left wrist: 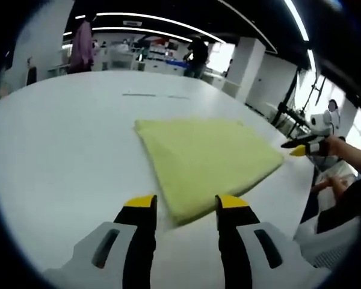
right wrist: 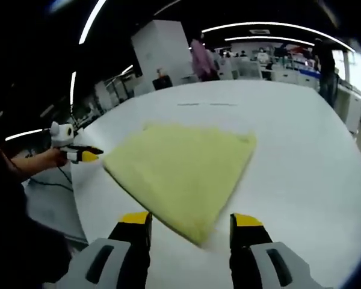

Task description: Fold the garment on the visible template until the final outline fits inside the template.

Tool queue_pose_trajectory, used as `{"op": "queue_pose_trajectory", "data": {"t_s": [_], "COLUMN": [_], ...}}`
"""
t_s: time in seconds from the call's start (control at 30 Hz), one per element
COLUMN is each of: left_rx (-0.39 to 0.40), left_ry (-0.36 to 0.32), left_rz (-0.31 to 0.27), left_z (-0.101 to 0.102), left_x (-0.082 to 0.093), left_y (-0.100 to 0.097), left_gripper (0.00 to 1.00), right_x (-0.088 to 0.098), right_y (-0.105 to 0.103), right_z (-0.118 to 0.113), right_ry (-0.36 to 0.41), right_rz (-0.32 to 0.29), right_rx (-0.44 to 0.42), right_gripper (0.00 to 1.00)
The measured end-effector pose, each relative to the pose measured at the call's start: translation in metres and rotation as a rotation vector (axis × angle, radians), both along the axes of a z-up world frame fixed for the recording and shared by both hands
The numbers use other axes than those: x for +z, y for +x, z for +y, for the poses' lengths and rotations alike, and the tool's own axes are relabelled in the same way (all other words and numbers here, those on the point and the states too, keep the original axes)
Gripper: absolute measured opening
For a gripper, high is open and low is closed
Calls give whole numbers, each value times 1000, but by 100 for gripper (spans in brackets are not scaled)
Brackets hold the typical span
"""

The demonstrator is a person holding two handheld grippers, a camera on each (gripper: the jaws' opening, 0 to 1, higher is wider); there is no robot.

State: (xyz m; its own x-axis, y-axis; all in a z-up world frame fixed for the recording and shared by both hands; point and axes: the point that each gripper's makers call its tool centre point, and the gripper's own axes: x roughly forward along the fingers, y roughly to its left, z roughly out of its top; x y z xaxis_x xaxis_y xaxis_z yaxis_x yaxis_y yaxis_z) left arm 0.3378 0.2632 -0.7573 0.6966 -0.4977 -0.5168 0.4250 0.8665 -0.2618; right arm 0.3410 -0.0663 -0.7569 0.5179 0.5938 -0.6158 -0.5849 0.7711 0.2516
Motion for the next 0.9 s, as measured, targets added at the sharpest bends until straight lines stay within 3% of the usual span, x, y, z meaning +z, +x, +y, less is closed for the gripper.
{"op": "queue_pose_trajectory", "data": {"t_s": [0.1,0.5,0.77,0.9], "left_rx": [-15,-33,-27,-13], "left_ry": [-26,-22,39,21], "left_rz": [-16,-108,-139,-139], "left_z": [-6,-15,-2,3], "left_x": [9,36,41,44], "left_y": [-1,0,-4,-5], "left_gripper": [46,72,84,91], "right_x": [8,36,40,42], "right_y": [-1,-2,-1,-3], "right_z": [5,21,28,33], "right_ry": [10,28,14,29], "right_rz": [-20,-105,-152,-163], "right_rx": [9,41,36,49], "right_gripper": [55,80,98,99]}}
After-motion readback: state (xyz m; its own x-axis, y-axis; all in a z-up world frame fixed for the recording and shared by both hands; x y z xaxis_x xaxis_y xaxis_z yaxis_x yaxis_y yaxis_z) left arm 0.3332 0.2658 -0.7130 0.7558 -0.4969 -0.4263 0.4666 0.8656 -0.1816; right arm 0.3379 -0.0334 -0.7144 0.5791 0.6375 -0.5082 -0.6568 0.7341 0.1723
